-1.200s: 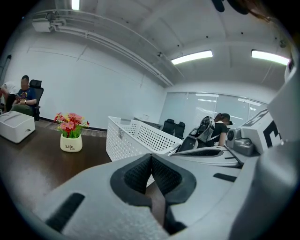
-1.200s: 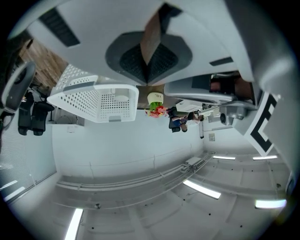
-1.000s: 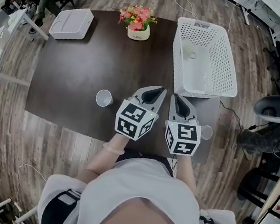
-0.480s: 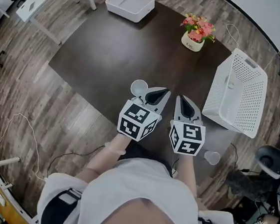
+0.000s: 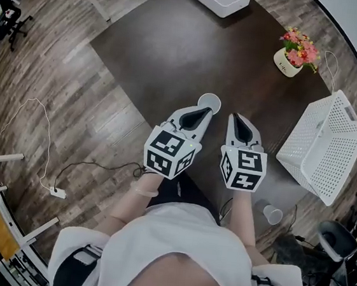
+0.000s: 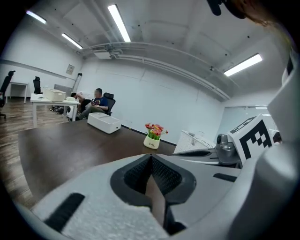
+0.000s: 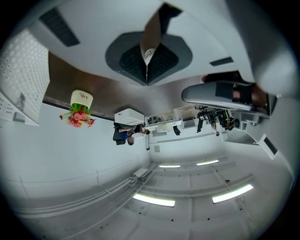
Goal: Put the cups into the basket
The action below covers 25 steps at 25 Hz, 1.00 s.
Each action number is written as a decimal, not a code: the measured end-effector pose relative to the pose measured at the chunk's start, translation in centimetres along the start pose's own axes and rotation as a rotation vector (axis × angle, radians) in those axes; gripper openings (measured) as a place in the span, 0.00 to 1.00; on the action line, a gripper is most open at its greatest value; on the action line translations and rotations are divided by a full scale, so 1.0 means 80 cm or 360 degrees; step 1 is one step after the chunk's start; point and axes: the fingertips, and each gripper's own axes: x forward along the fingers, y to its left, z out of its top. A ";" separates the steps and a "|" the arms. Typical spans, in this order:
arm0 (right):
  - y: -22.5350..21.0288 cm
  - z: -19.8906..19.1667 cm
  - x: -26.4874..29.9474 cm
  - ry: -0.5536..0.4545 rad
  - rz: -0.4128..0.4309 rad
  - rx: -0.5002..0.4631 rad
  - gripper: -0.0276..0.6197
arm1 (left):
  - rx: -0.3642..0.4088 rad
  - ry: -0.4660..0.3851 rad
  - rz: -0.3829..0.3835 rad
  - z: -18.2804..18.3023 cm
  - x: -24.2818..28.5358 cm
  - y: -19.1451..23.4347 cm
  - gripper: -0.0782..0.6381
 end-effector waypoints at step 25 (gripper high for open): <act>0.069 -0.062 0.115 0.0495 0.0309 -0.0199 0.68 | -0.0222 0.0123 0.0188 -0.051 -0.003 0.148 0.12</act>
